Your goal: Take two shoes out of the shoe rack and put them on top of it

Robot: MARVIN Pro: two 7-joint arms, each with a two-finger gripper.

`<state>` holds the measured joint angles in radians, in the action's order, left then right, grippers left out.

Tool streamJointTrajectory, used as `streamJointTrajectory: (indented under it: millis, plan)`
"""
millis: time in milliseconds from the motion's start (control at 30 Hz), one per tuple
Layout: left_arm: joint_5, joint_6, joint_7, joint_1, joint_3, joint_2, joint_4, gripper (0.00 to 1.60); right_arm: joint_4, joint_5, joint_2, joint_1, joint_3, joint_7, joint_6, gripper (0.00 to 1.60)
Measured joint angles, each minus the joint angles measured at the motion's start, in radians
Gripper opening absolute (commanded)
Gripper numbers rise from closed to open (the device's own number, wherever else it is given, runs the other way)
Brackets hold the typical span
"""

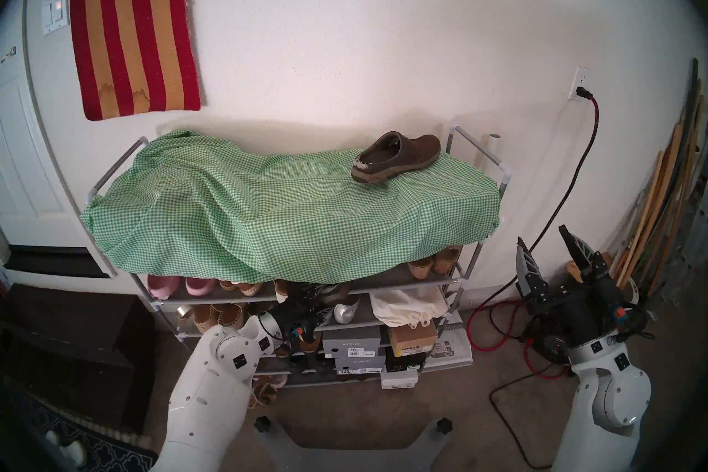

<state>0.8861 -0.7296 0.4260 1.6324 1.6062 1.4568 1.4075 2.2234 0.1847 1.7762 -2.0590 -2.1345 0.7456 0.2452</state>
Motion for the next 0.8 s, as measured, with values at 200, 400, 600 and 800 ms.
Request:
streamJointTrajectory:
  millis: [200, 400, 600, 800]
  plan:
    - [-0.090, -0.025, 0.073, 0.045, 0.023, -0.021, 0.086, 0.00, 0.000, 0.000, 0.000, 0.000, 0.000, 0.000, 0.000, 1.60]
    - [-0.175, -0.041, 0.146, 0.106, 0.052, -0.053, 0.184, 0.00, 0.000, 0.000, 0.000, 0.000, 0.000, 0.000, 0.000, 1.60]
    - [-0.226, -0.049, 0.216, 0.167, 0.076, -0.088, 0.258, 0.00, 0.000, 0.001, 0.000, 0.000, 0.000, 0.000, 0.001, 1.60]
    - [-0.272, -0.048, 0.312, 0.235, 0.104, -0.120, 0.324, 0.00, 0.000, 0.001, 0.000, 0.000, 0.000, 0.000, 0.001, 1.60]
